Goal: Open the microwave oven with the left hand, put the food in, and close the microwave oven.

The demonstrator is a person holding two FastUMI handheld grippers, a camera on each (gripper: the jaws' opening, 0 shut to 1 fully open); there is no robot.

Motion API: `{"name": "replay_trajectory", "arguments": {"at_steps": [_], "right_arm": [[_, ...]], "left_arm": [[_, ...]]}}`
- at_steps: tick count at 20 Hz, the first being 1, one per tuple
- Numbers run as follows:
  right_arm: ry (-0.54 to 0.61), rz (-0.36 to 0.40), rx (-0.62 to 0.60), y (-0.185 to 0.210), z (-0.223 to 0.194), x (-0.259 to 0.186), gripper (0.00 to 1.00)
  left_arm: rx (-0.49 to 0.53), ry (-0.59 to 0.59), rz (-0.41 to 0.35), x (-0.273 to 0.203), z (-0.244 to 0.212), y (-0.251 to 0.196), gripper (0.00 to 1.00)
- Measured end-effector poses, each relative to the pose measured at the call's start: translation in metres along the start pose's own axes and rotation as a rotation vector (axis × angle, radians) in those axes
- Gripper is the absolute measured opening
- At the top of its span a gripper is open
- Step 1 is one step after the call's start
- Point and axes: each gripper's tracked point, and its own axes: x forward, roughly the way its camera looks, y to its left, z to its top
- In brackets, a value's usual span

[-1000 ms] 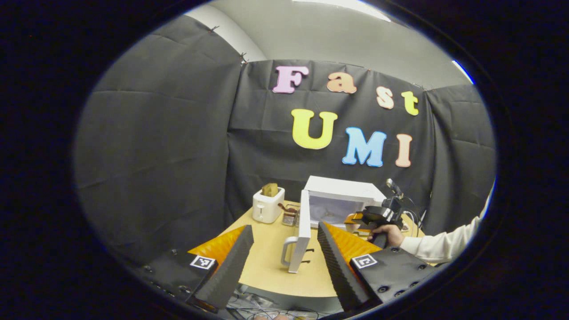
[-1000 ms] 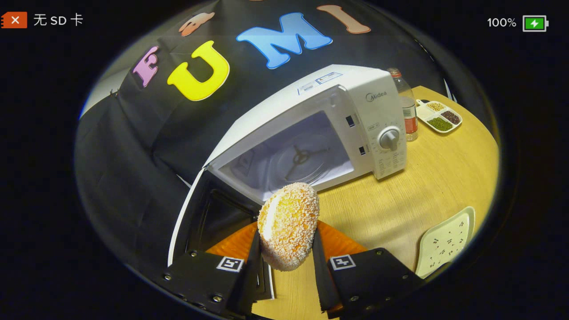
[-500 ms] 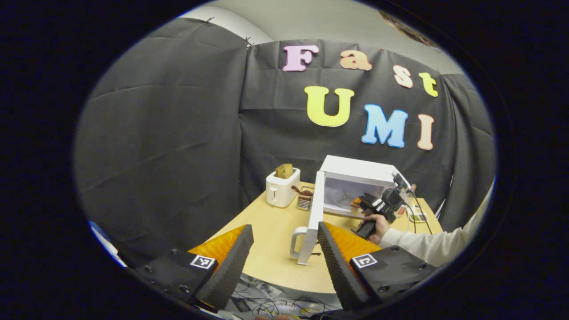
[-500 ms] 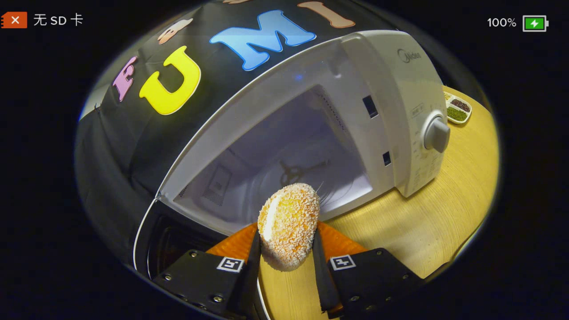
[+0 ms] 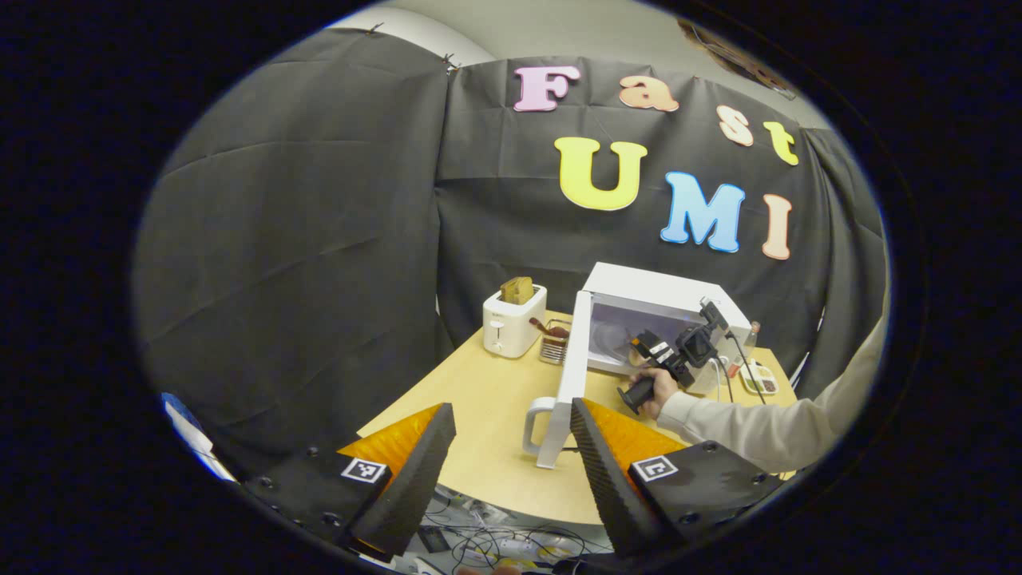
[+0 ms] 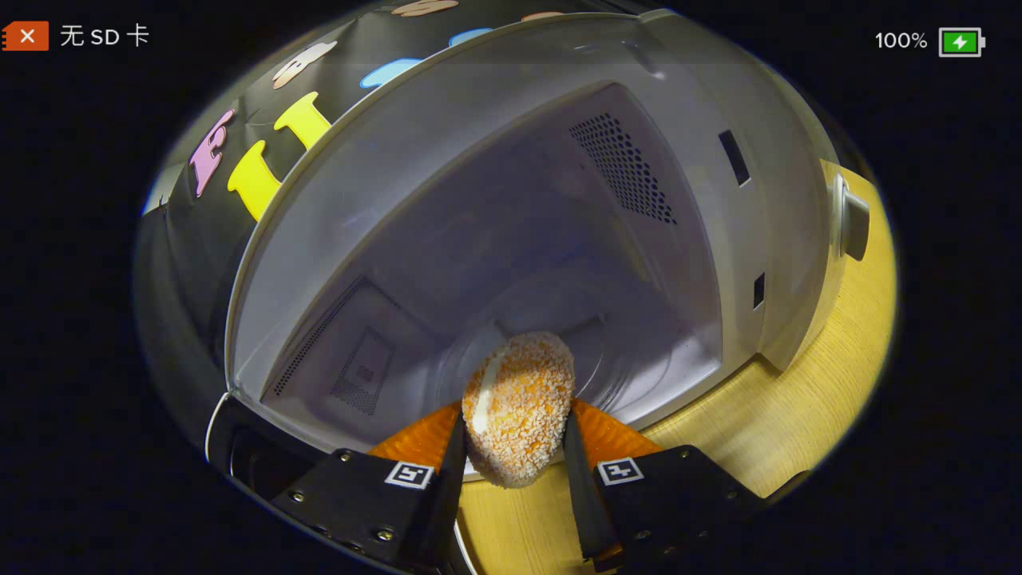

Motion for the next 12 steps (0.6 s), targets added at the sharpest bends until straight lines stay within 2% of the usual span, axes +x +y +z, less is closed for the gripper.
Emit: {"name": "replay_trajectory", "arguments": {"at_steps": [3,6,8,12], "right_arm": [[-0.063,-0.033,0.015,0.001,0.009,0.009,0.59],[-0.052,-0.06,0.013,-0.007,-0.002,0.014,0.69],[-0.05,-0.008,0.002,0.0,-0.004,0.014,0.75],[-0.054,-0.001,0.019,0.001,-0.002,0.015,0.82]], "left_arm": [[-0.001,0.013,0.016,-0.002,-0.002,0.005,0.94],[-0.006,0.02,0.026,-0.003,-0.006,0.009,0.97],[-0.008,0.02,0.029,-0.004,-0.008,0.01,0.96],[-0.007,0.021,0.028,-0.008,-0.011,0.01,0.96]]}}
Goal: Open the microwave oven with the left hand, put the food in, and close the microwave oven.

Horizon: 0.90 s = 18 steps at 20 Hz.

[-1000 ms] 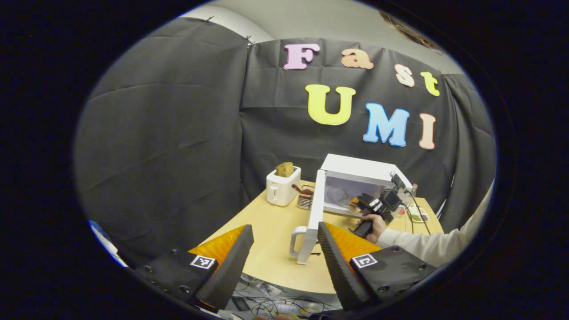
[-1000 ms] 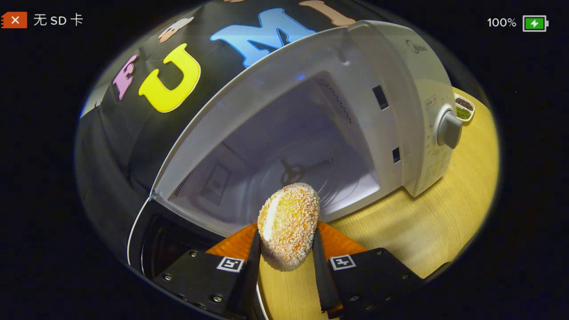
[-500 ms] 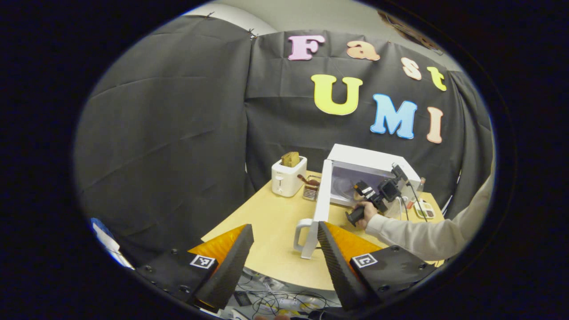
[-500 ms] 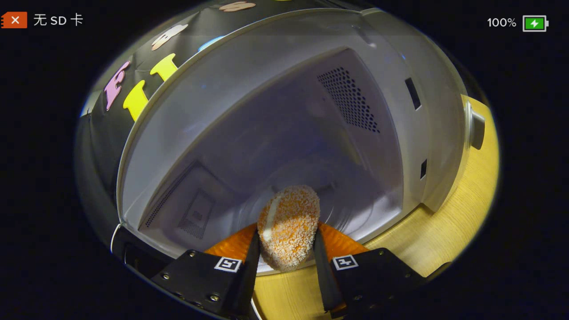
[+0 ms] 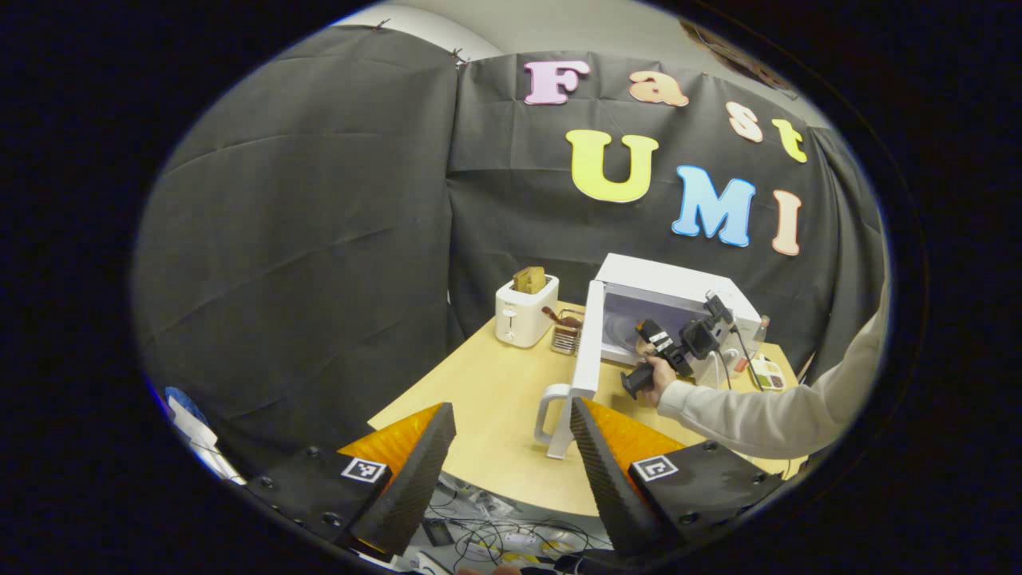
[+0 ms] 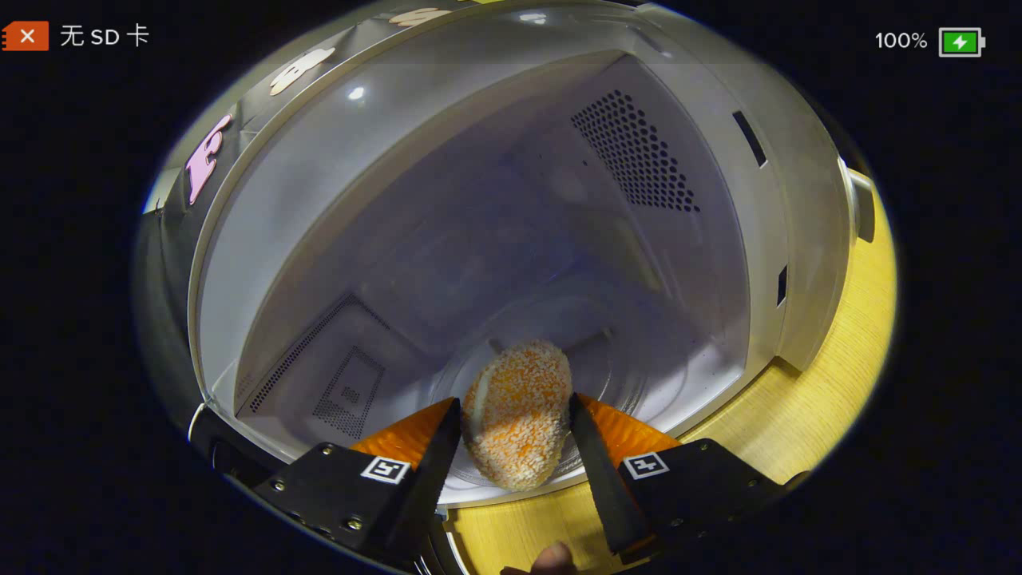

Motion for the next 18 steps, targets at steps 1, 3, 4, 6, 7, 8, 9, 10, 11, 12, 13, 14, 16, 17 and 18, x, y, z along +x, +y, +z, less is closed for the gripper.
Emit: {"name": "replay_trajectory", "arguments": {"at_steps": [1,3,4,6,7,8,9,10,11,12,13,14,16,17,18], "right_arm": [[-0.009,-0.007,0.003,0.0,0.003,-0.001,0.86],[-0.015,-0.029,-0.003,-0.004,0.006,-0.003,0.94],[-0.012,-0.023,-0.008,-0.002,0.008,-0.006,0.94],[0.025,0.02,-0.014,0.007,0.008,-0.021,0.94],[0.037,0.047,-0.035,0.012,0.009,-0.033,0.94],[0.037,0.073,-0.07,0.014,0.013,-0.048,0.94],[0.041,0.096,-0.11,0.017,0.016,-0.063,0.94],[0.05,0.112,-0.145,0.017,0.018,-0.081,0.94],[0.062,0.129,-0.176,0.016,0.023,-0.1,0.94],[0.074,0.133,-0.204,0.012,0.027,-0.121,0.94],[0.087,0.143,-0.227,0.009,0.032,-0.143,0.94],[0.095,0.16,-0.254,0.008,0.036,-0.17,0.94],[0.104,0.176,-0.317,0.0,0.046,-0.219,0.94],[0.117,0.177,-0.349,-0.006,0.048,-0.244,0.94],[0.125,0.169,-0.378,-0.014,0.051,-0.266,0.93]], "left_arm": [[-0.003,0.001,0.002,-0.001,-0.001,0.001,0.97],[-0.009,-0.006,0.005,-0.004,-0.001,0.003,0.96],[-0.007,-0.011,0.008,-0.006,0.0,0.005,0.97],[-0.005,-0.028,0.009,-0.008,0.002,0.005,0.97],[-0.009,-0.038,0.002,-0.008,0.004,0.005,0.97],[-0.013,-0.047,-0.011,-0.007,0.005,0.007,0.94],[-0.011,-0.059,-0.026,-0.004,0.006,0.007,0.96],[-0.004,-0.077,-0.035,0.002,0.009,0.008,0.96],[0.005,-0.097,-0.046,0.008,0.013,0.011,0.94],[0.015,-0.115,-0.057,0.016,0.015,0.016,0.94],[0.022,-0.132,-0.073,0.027,0.016,0.021,0.94],[0.027,-0.144,-0.094,0.039,0.015,0.025,0.94],[0.018,-0.156,-0.145,0.067,0.013,0.033,0.95],[0.015,-0.141,-0.175,0.081,0.006,0.036,0.95],[0.017,-0.135,-0.201,0.095,0.002,0.038,0.95]]}}
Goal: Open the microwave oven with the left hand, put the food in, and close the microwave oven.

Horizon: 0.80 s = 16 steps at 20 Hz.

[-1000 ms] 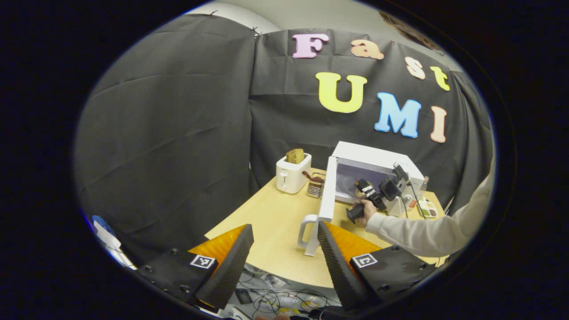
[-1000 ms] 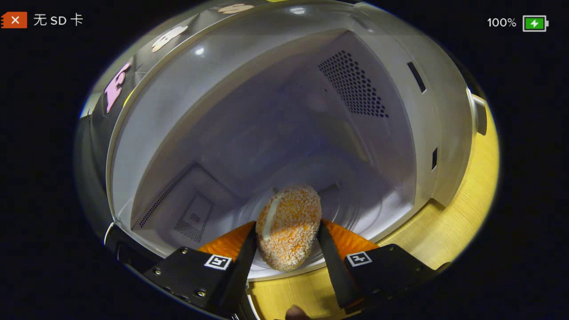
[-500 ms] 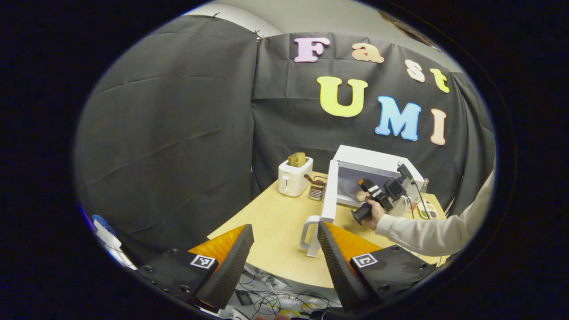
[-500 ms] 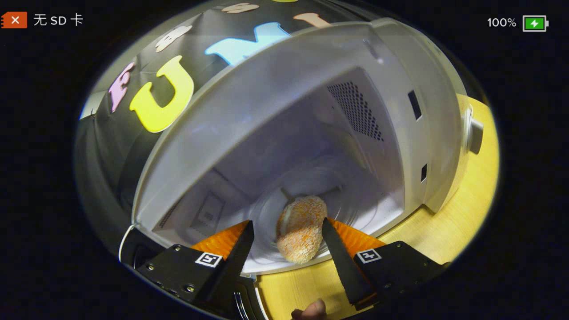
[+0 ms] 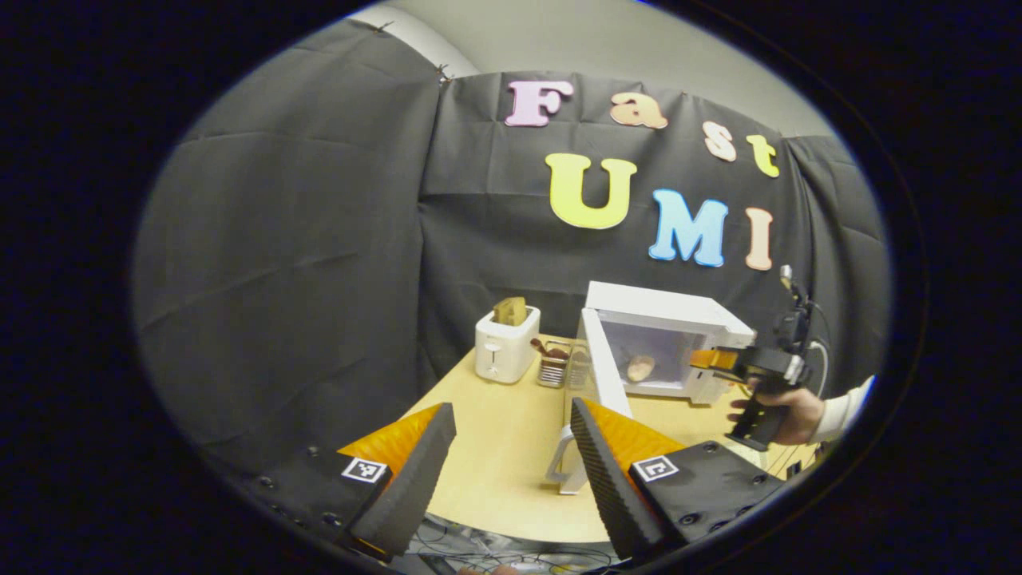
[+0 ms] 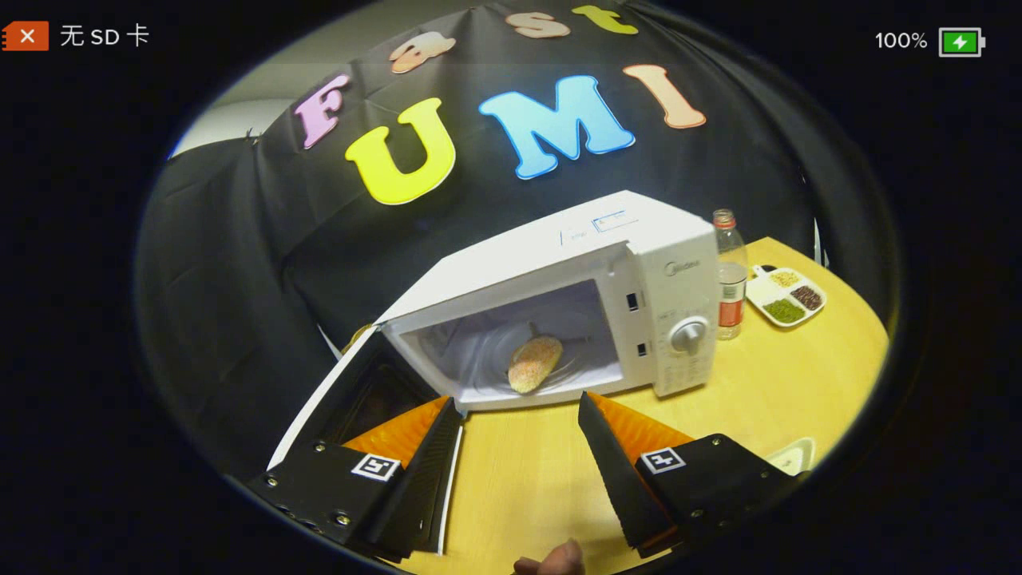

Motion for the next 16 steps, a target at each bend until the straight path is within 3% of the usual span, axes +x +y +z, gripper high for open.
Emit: {"name": "replay_trajectory", "arguments": {"at_steps": [6,10,12,16], "right_arm": [[-0.024,-0.077,-0.035,-0.031,-0.001,-0.107,0.94],[-0.057,-0.143,-0.089,-0.057,0.005,-0.153,0.94],[-0.071,-0.165,-0.098,-0.068,0.01,-0.17,0.94],[-0.076,-0.196,-0.099,-0.1,0.017,-0.199,0.94]], "left_arm": [[0.053,0.071,-0.134,0.077,-0.061,0.014,0.95],[0.099,0.131,-0.215,0.116,-0.09,-0.01,0.96],[0.148,0.138,-0.212,0.127,-0.094,-0.021,0.93],[0.159,0.144,-0.283,0.123,-0.095,-0.068,0.94]]}}
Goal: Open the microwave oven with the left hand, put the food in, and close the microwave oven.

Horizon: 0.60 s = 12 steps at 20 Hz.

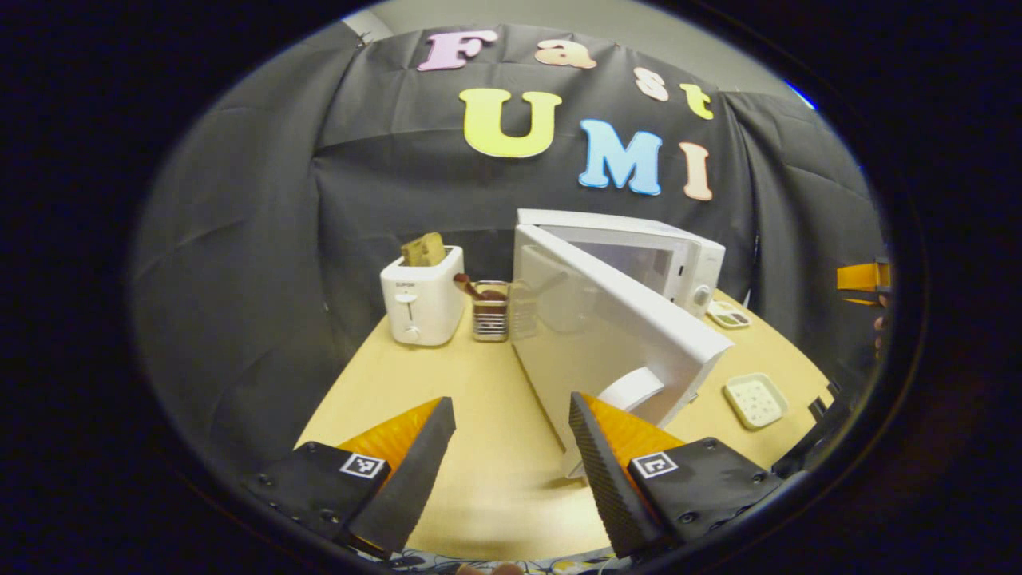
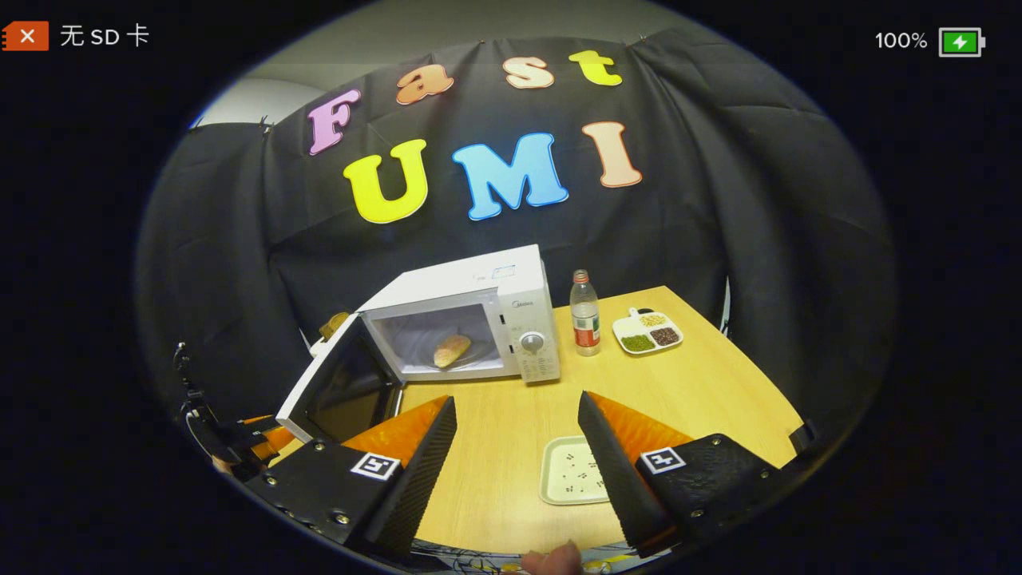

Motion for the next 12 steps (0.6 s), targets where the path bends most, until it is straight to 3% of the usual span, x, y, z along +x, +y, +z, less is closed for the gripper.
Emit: {"name": "replay_trajectory", "arguments": {"at_steps": [4,12], "right_arm": [[-0.023,-0.009,0.011,-0.046,0.007,-0.024,0.94],[-0.048,0.052,-0.057,-0.137,0.027,-0.052,0.94]], "left_arm": [[0.062,-0.002,-0.018,0.018,0.018,-0.051,0.96],[0.181,-0.028,0.033,0.085,0.061,-0.148,0.94]]}}
